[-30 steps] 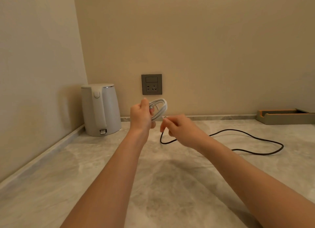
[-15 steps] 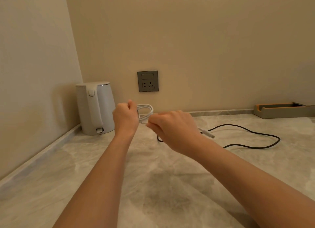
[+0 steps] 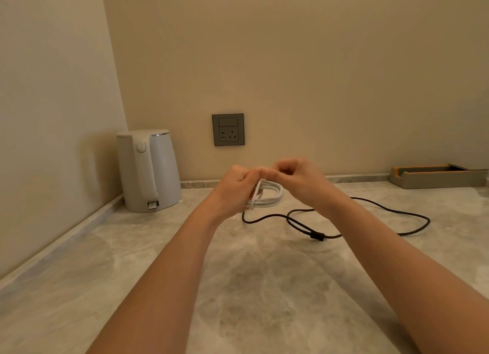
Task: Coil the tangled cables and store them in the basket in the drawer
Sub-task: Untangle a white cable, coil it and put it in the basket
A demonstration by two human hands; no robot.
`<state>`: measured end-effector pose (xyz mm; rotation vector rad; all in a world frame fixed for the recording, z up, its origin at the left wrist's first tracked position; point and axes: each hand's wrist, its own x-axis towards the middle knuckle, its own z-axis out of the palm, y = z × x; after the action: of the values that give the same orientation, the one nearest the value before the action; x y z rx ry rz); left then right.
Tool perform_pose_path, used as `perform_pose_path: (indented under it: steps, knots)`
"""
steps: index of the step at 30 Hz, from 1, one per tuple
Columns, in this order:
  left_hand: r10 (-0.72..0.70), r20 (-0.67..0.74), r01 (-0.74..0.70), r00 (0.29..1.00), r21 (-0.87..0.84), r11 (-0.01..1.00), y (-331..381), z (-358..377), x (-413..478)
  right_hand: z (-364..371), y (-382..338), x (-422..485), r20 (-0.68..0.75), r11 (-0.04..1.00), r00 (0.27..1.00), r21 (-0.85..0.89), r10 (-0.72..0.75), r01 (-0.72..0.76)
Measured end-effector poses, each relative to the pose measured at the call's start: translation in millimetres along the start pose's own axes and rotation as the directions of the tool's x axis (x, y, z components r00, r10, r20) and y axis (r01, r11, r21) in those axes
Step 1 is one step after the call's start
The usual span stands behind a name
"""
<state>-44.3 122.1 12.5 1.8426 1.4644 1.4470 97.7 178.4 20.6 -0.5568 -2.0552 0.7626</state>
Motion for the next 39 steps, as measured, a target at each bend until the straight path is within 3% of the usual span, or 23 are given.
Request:
perform_pose_path:
  steps: [3, 6, 10, 15, 17, 19, 23, 25, 28, 33, 39]
  knots:
    - [-0.074, 0.033, 0.079, 0.997, -0.233, 0.969, 4.9, 2.4, -3.9, 6.8, -2.5, -2.4, 0.065, 0.971, 0.994, 0.214, 0.093, -0.105]
    - [-0.079, 0.004, 0.074, 0.997, -0.396, 0.915, 6.3, -0.9, -4.5, 24.6, -2.0, -3.2, 0.027, 0.946, 0.984, 0.27, 0.179, -0.179]
    - [-0.235, -0.172, 0.117, 0.957, -0.514, 0.85, 5.2, -5.7, -2.0, 44.8, -4.5, -6.6, -0.054, 0.998, 0.996, -0.014, 0.066, -0.066]
    - [-0.454, -0.41, 0.204, 0.791, -0.523, 0.828, -4.5, -14.8, 2.4, 57.3, -11.0, -16.6, 0.181, 0.912, 0.982, -0.408, 0.045, 0.033]
    - [-0.49, -0.493, 0.232, 0.719, -0.493, 0.838, -10.2, -20.4, 2.6, 62.7, -16.6, -24.0, 0.231, 0.845, 0.973, -0.525, 0.025, 0.103]
    - [-0.444, -0.588, 0.284, 0.676, -0.348, 0.894, -19.0, -26.6, 4.2, 63.6, -24.7, -28.1, 0.242, 0.768, 0.969, -0.609, -0.059, 0.199]
    - [-0.181, -0.686, 0.292, 0.705, 0.049, 0.955, -25.3, -30.5, 4.6, 54.4, -35.6, -23.2, 0.231, 0.578, 0.929, -0.732, -0.288, 0.361]
    - [-0.049, -0.651, 0.266, 0.758, 0.239, 0.934, -21.9, -25.6, 1.6, 49.3, -30.8, -20.0, 0.181, 0.468, 0.877, -0.788, -0.444, 0.4]
    - [0.036, -0.531, 0.218, 0.847, 0.408, 0.887, -21.1, -17.9, 1.6, 35.5, -23.6, -15.2, 0.092, 0.456, 0.872, -0.824, -0.48, 0.337]
    - [0.059, -0.219, 0.042, 0.974, 0.429, 0.902, -21.5, -9.7, 4.7, 15.4, -8.2, -10.1, -0.001, 0.647, 0.933, -0.721, -0.359, 0.248]
    - [0.006, -0.002, -0.005, 1.0, 0.279, 0.96, -18.8, -7.4, 5.0, 6.5, 4.2, -4.8, 0.022, 0.833, 0.988, -0.535, -0.151, 0.139]
